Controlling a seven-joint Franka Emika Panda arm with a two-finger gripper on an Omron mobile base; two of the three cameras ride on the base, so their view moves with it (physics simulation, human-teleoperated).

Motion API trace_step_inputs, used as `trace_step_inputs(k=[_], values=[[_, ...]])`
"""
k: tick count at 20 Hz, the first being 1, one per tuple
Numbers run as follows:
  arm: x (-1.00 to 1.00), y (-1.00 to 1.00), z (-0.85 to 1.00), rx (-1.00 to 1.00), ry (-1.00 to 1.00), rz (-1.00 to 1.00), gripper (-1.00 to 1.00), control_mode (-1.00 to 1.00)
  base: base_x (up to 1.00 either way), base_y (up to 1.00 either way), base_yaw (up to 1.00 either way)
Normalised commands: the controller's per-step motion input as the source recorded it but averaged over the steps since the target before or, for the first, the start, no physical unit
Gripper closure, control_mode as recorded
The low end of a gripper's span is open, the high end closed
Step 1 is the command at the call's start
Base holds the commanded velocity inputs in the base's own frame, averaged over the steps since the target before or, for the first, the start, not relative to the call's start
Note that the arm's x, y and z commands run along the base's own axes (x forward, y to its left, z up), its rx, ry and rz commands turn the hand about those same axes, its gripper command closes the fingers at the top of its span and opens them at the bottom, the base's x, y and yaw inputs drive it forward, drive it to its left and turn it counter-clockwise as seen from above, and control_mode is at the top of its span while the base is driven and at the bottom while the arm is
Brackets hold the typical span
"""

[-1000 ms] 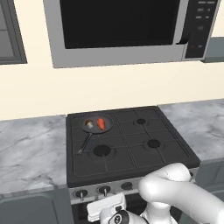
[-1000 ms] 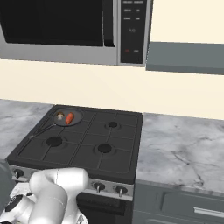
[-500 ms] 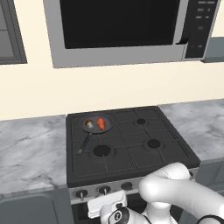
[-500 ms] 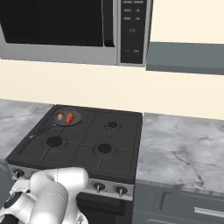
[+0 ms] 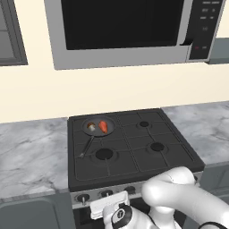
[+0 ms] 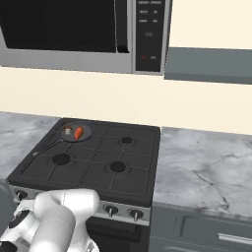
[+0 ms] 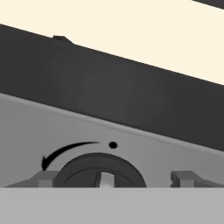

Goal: Put the sweet potato and mushroom in the pan. Then turn on the rear left burner and set the heat to medium.

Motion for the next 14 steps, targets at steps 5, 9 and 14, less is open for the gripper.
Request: trace_step_inputs(k=[5, 9, 14], values=[[0.07, 0.00, -0.55, 0.10, -0.11, 0.00, -1.00, -1.00, 0.00, 0.00, 0.00], [0.00, 0.00, -0.45, 0.06, -0.12, 0.00, -1.00, -1.00, 0.00, 0.00, 0.00], [0.00, 0.00, 0.00, 0.00, 0.00, 0.00, 1.00, -1.00, 0.00, 0.00, 0.00]])
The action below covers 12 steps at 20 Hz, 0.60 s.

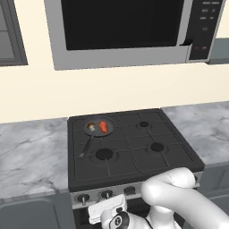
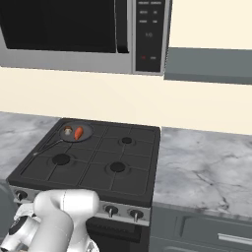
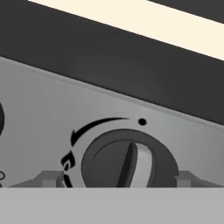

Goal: Put the sweet potato and mushroom in the pan. Then turn on the rear left burner and set the heat to medium.

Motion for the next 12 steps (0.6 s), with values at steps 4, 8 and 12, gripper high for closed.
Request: trace_step_inputs(k=[4, 8, 12], values=[[0.00, 0.00, 0.00, 0.00, 0.00, 0.00, 1.00, -1.00, 0.00, 0.00, 0.00], [0.00, 0.00, 0.00, 0.00, 0.00, 0.00, 1.00, -1.00, 0.00, 0.00, 0.00], [0.00, 0.00, -0.02, -0.01, 0.00, 0.00, 1.00, -1.00, 0.00, 0.00, 0.00]])
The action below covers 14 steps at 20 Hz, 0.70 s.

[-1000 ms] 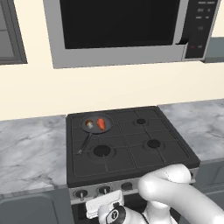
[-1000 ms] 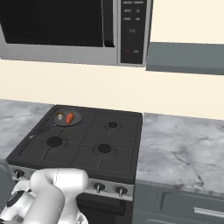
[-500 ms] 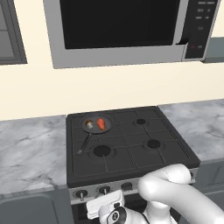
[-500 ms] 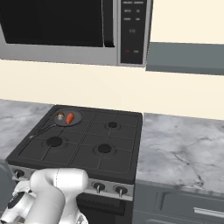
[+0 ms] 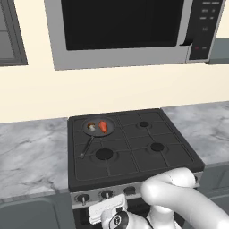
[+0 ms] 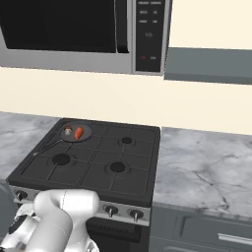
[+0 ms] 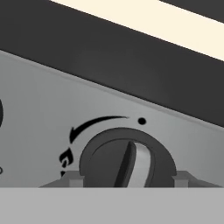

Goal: Put the sweet potato and mushroom in the pan. Then turn on the rear left burner and set the heat to medium.

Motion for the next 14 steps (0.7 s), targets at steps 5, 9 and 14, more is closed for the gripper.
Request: trace_step_inputs(k=[5, 9, 14], values=[[0.00, 0.00, -0.06, -0.08, -0.02, 0.00, 1.00, -1.00, 0.00, 0.00, 0.00], [0.00, 0.00, 0.00, -0.10, -0.07, 0.00, 1.00, -1.00, 0.00, 0.00, 0.00], [0.02, 0.00, 0.00, -0.13, -0.06, 0.00, 1.00, -1.00, 0.00, 0.00, 0.00]])
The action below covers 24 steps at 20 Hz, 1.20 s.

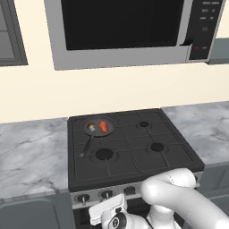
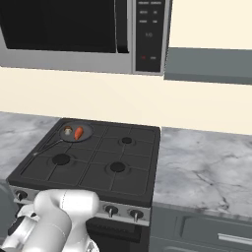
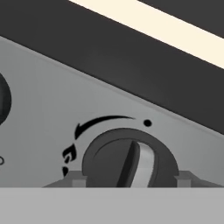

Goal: Put the sweet potato and mushroom in the pan. Then turn on the rear left burner and set the heat to medium.

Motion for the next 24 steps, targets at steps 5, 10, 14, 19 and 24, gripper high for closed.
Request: trace_step_inputs(k=[5, 10, 14, 19, 24], values=[[0.00, 0.00, 0.00, -0.19, -0.02, 0.00, 1.00, -1.00, 0.00, 0.00, 0.00], [0.00, 0.00, 0.00, -0.23, 0.00, -0.01, 1.00, -1.00, 0.00, 0.00, 0.00], [0.00, 0.00, 0.00, -0.30, 0.00, -0.02, 1.00, -1.00, 0.00, 0.00, 0.00], [0.00, 0.00, 0.00, -0.28, -0.02, -0.02, 1.00, -1.00, 0.00, 0.00, 0.00], [0.00, 0.00, 0.00, -0.27, -0.04, -0.04, 1.00, -1.00, 0.00, 0.00, 0.00]])
